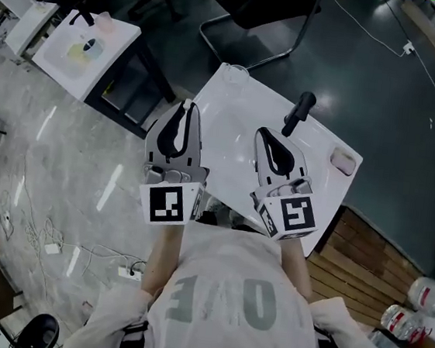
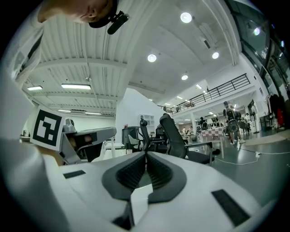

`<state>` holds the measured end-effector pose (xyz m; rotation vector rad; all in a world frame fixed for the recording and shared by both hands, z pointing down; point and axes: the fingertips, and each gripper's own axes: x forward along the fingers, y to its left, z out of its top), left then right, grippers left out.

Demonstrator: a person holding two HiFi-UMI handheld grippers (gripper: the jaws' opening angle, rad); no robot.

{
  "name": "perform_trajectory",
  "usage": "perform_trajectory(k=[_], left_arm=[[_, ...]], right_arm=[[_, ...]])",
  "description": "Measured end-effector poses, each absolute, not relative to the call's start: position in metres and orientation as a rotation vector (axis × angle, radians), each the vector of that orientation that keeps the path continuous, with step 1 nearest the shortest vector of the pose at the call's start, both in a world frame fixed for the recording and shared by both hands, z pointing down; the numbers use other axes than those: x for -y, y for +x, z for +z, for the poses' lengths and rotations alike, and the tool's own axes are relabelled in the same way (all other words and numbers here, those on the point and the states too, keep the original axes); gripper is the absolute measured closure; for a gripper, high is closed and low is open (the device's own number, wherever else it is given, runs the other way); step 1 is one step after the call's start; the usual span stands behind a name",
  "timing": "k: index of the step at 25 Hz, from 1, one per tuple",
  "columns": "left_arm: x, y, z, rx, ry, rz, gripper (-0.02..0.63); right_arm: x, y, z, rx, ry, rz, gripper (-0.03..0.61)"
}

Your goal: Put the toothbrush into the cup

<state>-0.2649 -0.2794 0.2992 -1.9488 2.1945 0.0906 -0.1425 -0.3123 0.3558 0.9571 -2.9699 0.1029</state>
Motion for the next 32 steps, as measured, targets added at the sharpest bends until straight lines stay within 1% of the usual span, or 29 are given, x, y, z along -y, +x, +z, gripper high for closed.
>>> perform_trajectory(k=[7,11,23,32], left_arm=[[0.289,-0.279,0.302,-2.191,-1.952,0.099,0.555],[0.292,-0.275,0.302,-2.163,-1.972,0.08,0.555],[0.293,-0.277,0.307,-2.158,-2.014,0.065,0.555],[0.329,-0.278,0.263,-2.037,-2.038,0.164,0.555]], right_arm=[[0.322,-0.144,0.355,2.951,1.011,0.089,0.546],[0.324,-0.145,0.352,2.946,1.003,0.05,0.546],[0.325,-0.149,0.355,2.923,1.022,0.083,0.546],[0.323,-0.141,0.356,2.896,1.066,0.089,0.545]])
